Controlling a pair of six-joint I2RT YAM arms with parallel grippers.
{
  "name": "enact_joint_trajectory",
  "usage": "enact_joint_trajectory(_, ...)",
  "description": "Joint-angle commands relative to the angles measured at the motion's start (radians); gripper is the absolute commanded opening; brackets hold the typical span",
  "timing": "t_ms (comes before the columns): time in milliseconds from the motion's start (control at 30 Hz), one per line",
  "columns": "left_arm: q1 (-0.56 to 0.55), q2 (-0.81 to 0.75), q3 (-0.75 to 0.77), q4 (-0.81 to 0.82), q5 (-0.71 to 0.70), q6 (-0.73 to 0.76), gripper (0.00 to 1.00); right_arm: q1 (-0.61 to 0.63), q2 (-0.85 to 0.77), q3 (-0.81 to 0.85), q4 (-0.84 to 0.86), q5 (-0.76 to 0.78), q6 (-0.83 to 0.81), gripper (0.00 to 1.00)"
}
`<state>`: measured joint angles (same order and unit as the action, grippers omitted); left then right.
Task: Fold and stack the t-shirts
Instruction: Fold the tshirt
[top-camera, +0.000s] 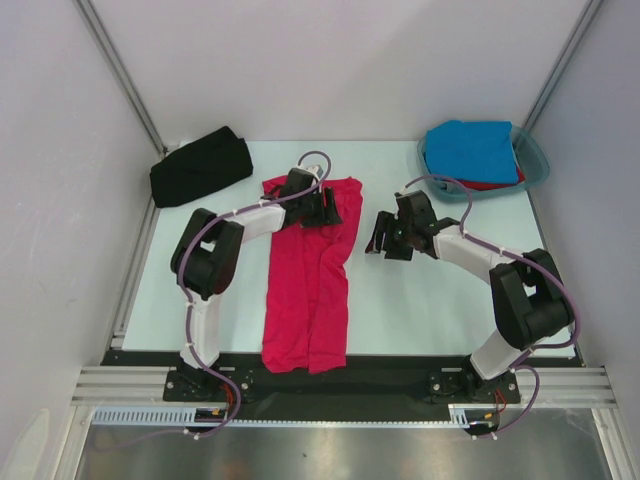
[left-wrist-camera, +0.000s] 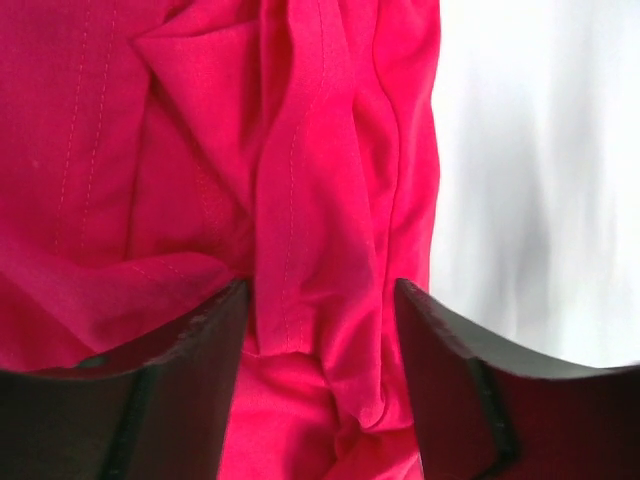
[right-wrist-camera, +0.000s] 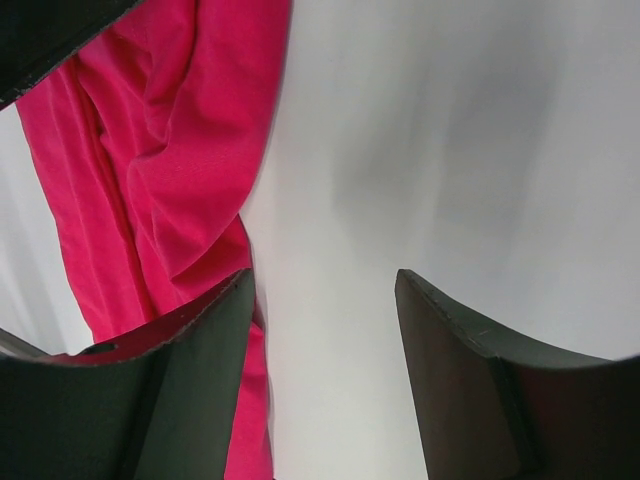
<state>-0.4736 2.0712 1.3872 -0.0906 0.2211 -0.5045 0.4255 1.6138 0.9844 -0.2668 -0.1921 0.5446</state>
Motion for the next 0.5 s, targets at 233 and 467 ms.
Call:
enact_joint_trajectory(233, 0.012, 0.032, 0.095, 0.009, -0.006, 0.023, 0.21, -0.008, 0.026, 0.036, 0.017, -0.017, -0.021, 0.64)
enact_joint_trajectory(467, 0.013, 0.041, 0.136, -0.003, -0.002, 0.035, 0.00, -0.013, 0.018, 0.031, 0.012, -0.015, -0.021, 0.63)
